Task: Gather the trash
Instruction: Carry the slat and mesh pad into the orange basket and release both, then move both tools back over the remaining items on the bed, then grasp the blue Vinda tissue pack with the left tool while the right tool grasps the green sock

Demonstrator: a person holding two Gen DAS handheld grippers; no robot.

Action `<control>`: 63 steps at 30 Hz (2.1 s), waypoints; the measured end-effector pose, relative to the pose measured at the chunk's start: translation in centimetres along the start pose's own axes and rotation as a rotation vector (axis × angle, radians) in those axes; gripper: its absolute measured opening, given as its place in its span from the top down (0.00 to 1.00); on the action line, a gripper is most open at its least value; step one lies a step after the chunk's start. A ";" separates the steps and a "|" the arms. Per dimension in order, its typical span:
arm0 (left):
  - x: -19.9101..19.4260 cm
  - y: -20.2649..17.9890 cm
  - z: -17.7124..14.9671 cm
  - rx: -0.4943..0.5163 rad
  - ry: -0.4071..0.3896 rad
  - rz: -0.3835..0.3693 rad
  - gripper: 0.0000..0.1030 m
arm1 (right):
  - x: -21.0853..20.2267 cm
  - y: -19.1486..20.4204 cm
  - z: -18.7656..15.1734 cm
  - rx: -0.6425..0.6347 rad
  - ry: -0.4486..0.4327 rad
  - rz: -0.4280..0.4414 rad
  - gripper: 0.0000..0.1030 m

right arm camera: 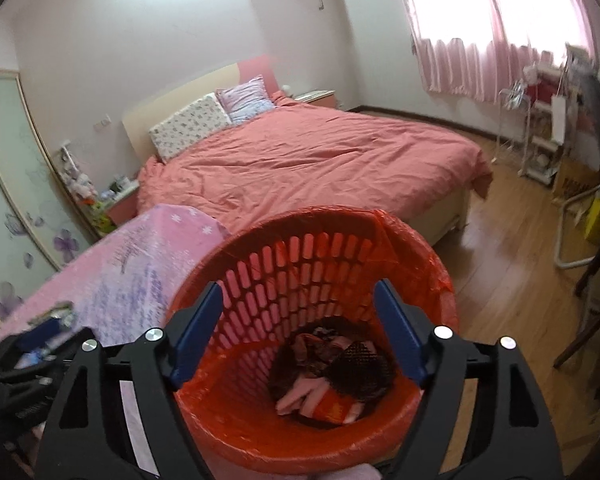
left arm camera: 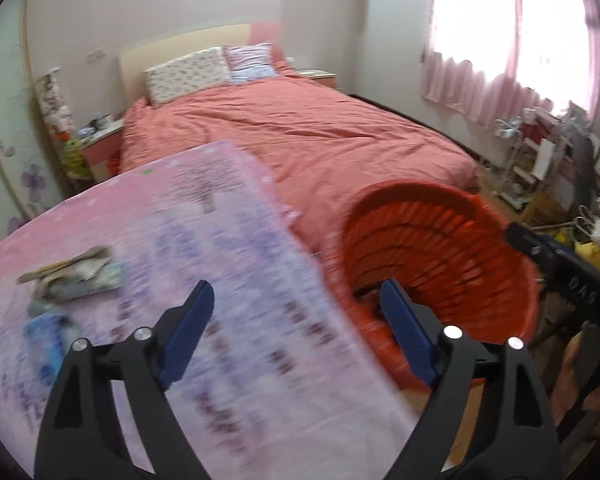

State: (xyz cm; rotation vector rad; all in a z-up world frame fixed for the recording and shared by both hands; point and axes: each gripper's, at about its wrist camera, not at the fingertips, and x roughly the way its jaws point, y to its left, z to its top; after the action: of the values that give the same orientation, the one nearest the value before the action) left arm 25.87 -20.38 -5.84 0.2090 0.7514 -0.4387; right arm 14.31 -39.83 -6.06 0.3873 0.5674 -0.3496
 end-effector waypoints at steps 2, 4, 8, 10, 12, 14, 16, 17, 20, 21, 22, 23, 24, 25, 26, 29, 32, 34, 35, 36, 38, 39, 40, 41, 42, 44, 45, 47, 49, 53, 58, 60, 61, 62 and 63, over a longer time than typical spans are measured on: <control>-0.9 2.0 -1.0 -0.009 -0.002 0.039 0.16 | -0.3 0.4 -0.3 -0.016 0.002 -0.011 0.16; -1.9 4.2 -1.9 -0.017 -0.005 0.085 0.16 | -0.4 1.0 -0.7 -0.035 0.016 -0.011 0.15; -3.6 9.3 -4.3 -0.062 0.007 0.207 0.16 | -0.8 3.1 -1.6 -0.077 0.040 0.014 0.14; -3.7 12.2 -5.5 -0.110 0.026 0.255 0.16 | -1.0 4.5 -2.3 -0.104 0.057 0.033 0.14; -3.6 14.7 -6.4 -0.165 0.052 0.284 0.17 | -1.1 5.9 -3.0 -0.138 0.074 0.052 0.14; -3.2 16.6 -7.2 -0.222 0.075 0.284 0.24 | -1.2 7.3 -3.6 -0.175 0.088 0.069 0.14; -2.8 17.9 -7.6 -0.262 0.092 0.270 0.29 | -1.4 8.4 -4.2 -0.199 0.097 0.082 0.14; -2.5 18.4 -7.7 -0.280 0.099 0.263 0.33 | -1.5 9.0 -4.5 -0.215 0.104 0.092 0.14; -1.7 19.4 -7.7 -0.308 0.112 0.248 0.43 | -1.5 10.2 -4.9 -0.240 0.115 0.108 0.14; -1.6 19.5 -7.6 -0.314 0.115 0.239 0.46 | -1.6 10.6 -5.1 -0.247 0.119 0.113 0.14; -1.4 19.6 -7.5 -0.318 0.117 0.233 0.47 | -1.6 11.0 -5.2 -0.251 0.121 0.118 0.14; -1.1 19.8 -7.4 -0.324 0.121 0.232 0.48 | -1.6 11.3 -5.3 -0.256 0.124 0.124 0.14; -1.0 19.9 -7.3 -0.329 0.120 0.230 0.49 | -1.7 11.8 -5.4 -0.262 0.126 0.129 0.14; -1.0 20.1 -7.3 -0.334 0.117 0.229 0.49 | -1.8 12.1 -5.5 -0.267 0.126 0.132 0.14; -0.9 20.4 -7.3 -0.339 0.114 0.231 0.49 | -1.8 12.6 -5.6 -0.273 0.128 0.136 0.14; -1.3 21.2 -7.7 -0.357 0.115 0.240 0.50 | -1.7 14.0 -5.9 -0.293 0.136 0.154 0.14; -2.2 22.9 -8.6 -0.353 0.129 0.279 0.50 | -1.7 15.4 -6.4 -0.316 0.142 0.176 0.14; -2.9 24.2 -9.1 -0.352 0.134 0.320 0.50 | -1.7 16.8 -6.8 -0.342 0.149 0.202 0.14; -3.3 25.3 -9.5 -0.355 0.137 0.347 0.50 | -1.6 17.3 -7.0 -0.352 0.151 0.211 0.14; -3.6 26.3 -9.8 -0.359 0.141 0.369 0.50 | -1.6 18.1 -7.3 -0.367 0.155 0.224 0.14; -4.0 28.5 -10.4 -0.379 0.161 0.407 0.49 | -1.4 19.5 -7.7 -0.394 0.162 0.244 0.14; -4.2 29.4 -10.7 -0.394 0.164 0.398 0.49 | -1.3 20.4 -7.9 -0.408 0.165 0.260 0.14; -4.4 30.3 -10.9 -0.410 0.158 0.388 0.49 | -1.1 21.4 -8.2 -0.421 0.168 0.277 0.14; -4.6 30.8 -11.0 -0.414 0.159 0.393 0.49 | -1.0 22.1 -8.3 -0.428 0.170 0.288 0.14; -4.7 31.1 -11.1 -0.416 0.155 0.387 0.49 | -0.8 23.0 -8.5 -0.437 0.174 0.306 0.14; -4.7 31.4 -11.4 -0.409 0.144 0.372 0.49 | -0.2 25.0 -8.9 -0.450 0.187 0.344 0.17; -4.7 31.6 -11.5 -0.413 0.143 0.362 0.49 | 0.1 25.6 -9.0 -0.453 0.193 0.356 0.20; -4.9 32.0 -11.7 -0.428 0.140 0.347 0.49 | 0.9 27.3 -9.1 -0.455 0.214 0.386 0.26; -4.9 31.9 -11.7 -0.426 0.142 0.350 0.48 | 2.0 28.9 -9.2 -0.448 0.242 0.404 0.31; -4.9 31.8 -12.0 -0.419 0.147 0.356 0.48 | 4.8 32.0 -9.6 -0.441 0.318 0.400 0.38; -4.8 31.9 -12.0 -0.421 0.147 0.355 0.47 | 6.0 33.5 -9.4 -0.421 0.346 0.397 0.67; -4.8 31.9 -11.9 -0.421 0.147 0.356 0.47 | 5.9 33.4 -9.5 -0.423 0.346 0.394 0.79; -4.7 31.9 -12.0 -0.421 0.147 0.356 0.47 | 5.6 33.2 -9.6 -0.427 0.342 0.394 0.88; -4.7 31.9 -12.0 -0.422 0.146 0.355 0.46 | 5.4 32.8 -9.6 -0.429 0.338 0.390 0.88; -4.7 31.9 -11.9 -0.422 0.146 0.354 0.46 | 5.0 32.2 -9.7 -0.427 0.334 0.385 0.89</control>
State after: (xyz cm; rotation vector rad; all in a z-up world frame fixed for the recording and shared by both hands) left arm 30.06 13.50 -10.20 -0.0252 0.9118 0.0763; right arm 27.51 -8.57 -8.23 0.1336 0.8552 0.2129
